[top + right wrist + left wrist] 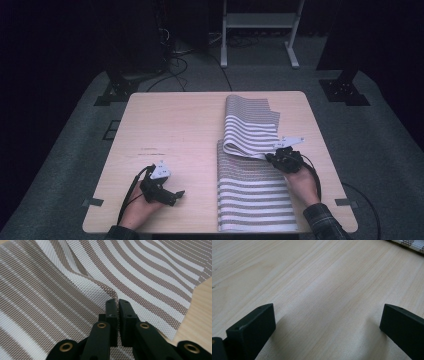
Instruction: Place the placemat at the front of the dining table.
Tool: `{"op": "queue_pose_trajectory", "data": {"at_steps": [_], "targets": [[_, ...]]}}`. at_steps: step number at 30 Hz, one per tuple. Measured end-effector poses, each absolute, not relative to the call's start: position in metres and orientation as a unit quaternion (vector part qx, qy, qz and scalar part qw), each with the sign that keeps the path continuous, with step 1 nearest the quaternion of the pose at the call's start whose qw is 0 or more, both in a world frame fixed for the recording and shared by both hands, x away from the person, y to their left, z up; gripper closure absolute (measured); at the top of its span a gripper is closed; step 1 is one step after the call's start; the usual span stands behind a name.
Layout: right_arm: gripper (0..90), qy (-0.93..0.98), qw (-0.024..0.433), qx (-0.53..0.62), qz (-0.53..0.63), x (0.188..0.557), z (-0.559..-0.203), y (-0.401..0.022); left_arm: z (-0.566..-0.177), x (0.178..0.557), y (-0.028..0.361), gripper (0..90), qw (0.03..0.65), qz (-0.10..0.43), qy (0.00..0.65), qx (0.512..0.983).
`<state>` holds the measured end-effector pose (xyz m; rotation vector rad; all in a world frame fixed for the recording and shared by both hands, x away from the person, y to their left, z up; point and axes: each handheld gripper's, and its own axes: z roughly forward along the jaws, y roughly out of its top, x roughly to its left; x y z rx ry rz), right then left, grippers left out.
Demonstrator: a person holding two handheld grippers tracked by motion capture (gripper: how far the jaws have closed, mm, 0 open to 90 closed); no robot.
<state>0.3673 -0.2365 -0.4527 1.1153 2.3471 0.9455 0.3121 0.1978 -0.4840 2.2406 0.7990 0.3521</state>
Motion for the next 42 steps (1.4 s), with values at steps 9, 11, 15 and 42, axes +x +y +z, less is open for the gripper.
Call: {"op": "queue_pose_trajectory", "data": {"at_steps": [9, 11, 15, 42], "targets": [[86.0, 0.825, 0.189, 0.415, 0.335, 0.395, -0.452, -0.245, -0.484, 0.312, 0.198, 0.0, 0.36, 0.136, 0.31, 0.869], [86.0, 0.821, 0.191, 0.42, 0.337, 0.399, -0.451, -0.246, -0.484, 0.312, 0.198, 0.0, 0.359, 0.136, 0.31, 0.869], [86.0, 0.818, 0.189, 0.424, 0.339, 0.41, -0.45, -0.246, -0.484, 0.312, 0.198, 0.0, 0.36, 0.136, 0.31, 0.869], [31.7, 0.828, 0.142, 0.413, 0.351, 0.378, -0.454, -0.229, -0.484, 0.311, 0.198, 0.0, 0.361, 0.137, 0.311, 0.868]]}}
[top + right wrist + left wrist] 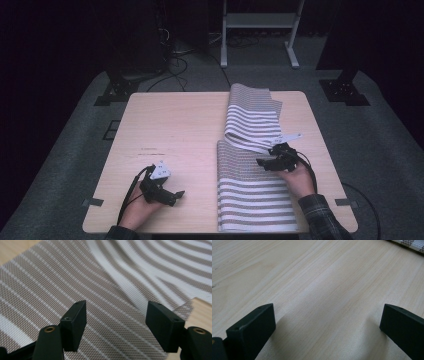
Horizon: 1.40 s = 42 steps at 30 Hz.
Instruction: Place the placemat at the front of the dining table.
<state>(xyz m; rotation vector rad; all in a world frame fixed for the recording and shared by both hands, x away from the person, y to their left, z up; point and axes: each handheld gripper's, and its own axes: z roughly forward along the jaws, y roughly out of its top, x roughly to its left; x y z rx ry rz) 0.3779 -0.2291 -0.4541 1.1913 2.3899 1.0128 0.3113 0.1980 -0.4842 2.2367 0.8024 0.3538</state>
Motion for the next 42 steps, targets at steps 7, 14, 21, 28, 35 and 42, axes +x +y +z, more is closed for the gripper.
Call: {"op": "queue_pose_trajectory", "data": {"at_steps": [7, 14, 21, 28, 35, 42], "targets": [[27.0, 0.851, 0.127, 0.392, 0.325, 0.369, -0.469, -0.214, -0.484, 0.311, 0.198, 0.0, 0.361, 0.137, 0.311, 0.868], [25.9, 0.851, 0.145, 0.387, 0.326, 0.362, -0.473, -0.212, -0.484, 0.311, 0.198, 0.0, 0.361, 0.137, 0.311, 0.868], [26.5, 0.851, 0.144, 0.389, 0.32, 0.358, -0.472, -0.211, -0.484, 0.311, 0.198, 0.0, 0.362, 0.137, 0.311, 0.868], [26.4, 0.849, 0.146, 0.396, 0.318, 0.344, -0.472, -0.209, -0.484, 0.311, 0.198, 0.0, 0.361, 0.137, 0.311, 0.868], [26.4, 0.851, 0.144, 0.395, 0.314, 0.326, -0.471, -0.206, -0.484, 0.311, 0.198, 0.0, 0.361, 0.138, 0.311, 0.868], [26.4, 0.852, 0.142, 0.4, 0.306, 0.312, -0.47, -0.203, -0.484, 0.311, 0.198, 0.0, 0.361, 0.137, 0.311, 0.868]]}}
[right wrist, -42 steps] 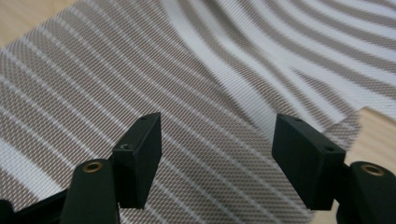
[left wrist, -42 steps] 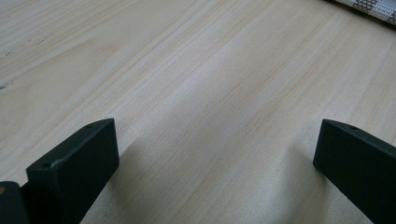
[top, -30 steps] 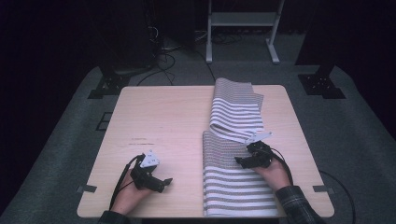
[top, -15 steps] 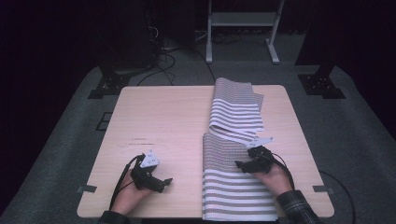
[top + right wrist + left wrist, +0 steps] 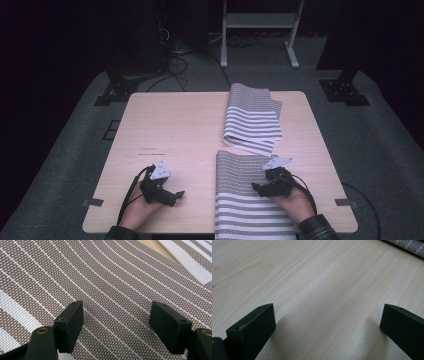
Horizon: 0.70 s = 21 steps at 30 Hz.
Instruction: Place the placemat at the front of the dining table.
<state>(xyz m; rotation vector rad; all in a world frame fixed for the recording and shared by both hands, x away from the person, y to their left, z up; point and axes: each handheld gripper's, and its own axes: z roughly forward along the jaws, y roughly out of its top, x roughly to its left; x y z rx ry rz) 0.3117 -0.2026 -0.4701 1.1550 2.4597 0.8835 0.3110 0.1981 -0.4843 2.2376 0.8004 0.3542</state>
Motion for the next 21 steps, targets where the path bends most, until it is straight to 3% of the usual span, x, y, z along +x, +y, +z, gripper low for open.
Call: {"op": "queue_pose_trajectory", "data": {"at_steps": [21], "targets": [[25.9, 0.855, 0.136, 0.403, 0.297, 0.3, -0.469, -0.194, -0.484, 0.312, 0.198, 0.0, 0.36, 0.137, 0.312, 0.868]]}}
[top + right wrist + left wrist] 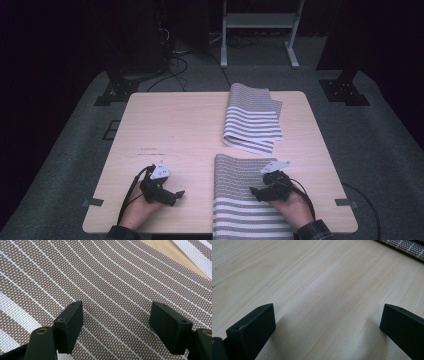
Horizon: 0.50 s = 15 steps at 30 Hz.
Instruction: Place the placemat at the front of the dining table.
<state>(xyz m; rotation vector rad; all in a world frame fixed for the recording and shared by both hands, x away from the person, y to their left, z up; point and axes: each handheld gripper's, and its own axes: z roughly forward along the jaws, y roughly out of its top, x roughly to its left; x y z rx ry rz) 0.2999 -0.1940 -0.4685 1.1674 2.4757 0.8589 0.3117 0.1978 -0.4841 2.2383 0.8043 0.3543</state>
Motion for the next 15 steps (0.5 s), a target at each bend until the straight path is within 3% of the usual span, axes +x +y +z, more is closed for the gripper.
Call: {"op": "queue_pose_trajectory", "data": {"at_steps": [7, 15], "targets": [[28.9, 0.843, 0.093, 0.416, 0.33, 0.314, -0.466, -0.202, -0.484, 0.312, 0.198, 0.0, 0.36, 0.137, 0.312, 0.868], [28.8, 0.831, 0.111, 0.43, 0.336, 0.334, -0.461, -0.213, -0.484, 0.312, 0.198, 0.0, 0.36, 0.137, 0.312, 0.868]]}}
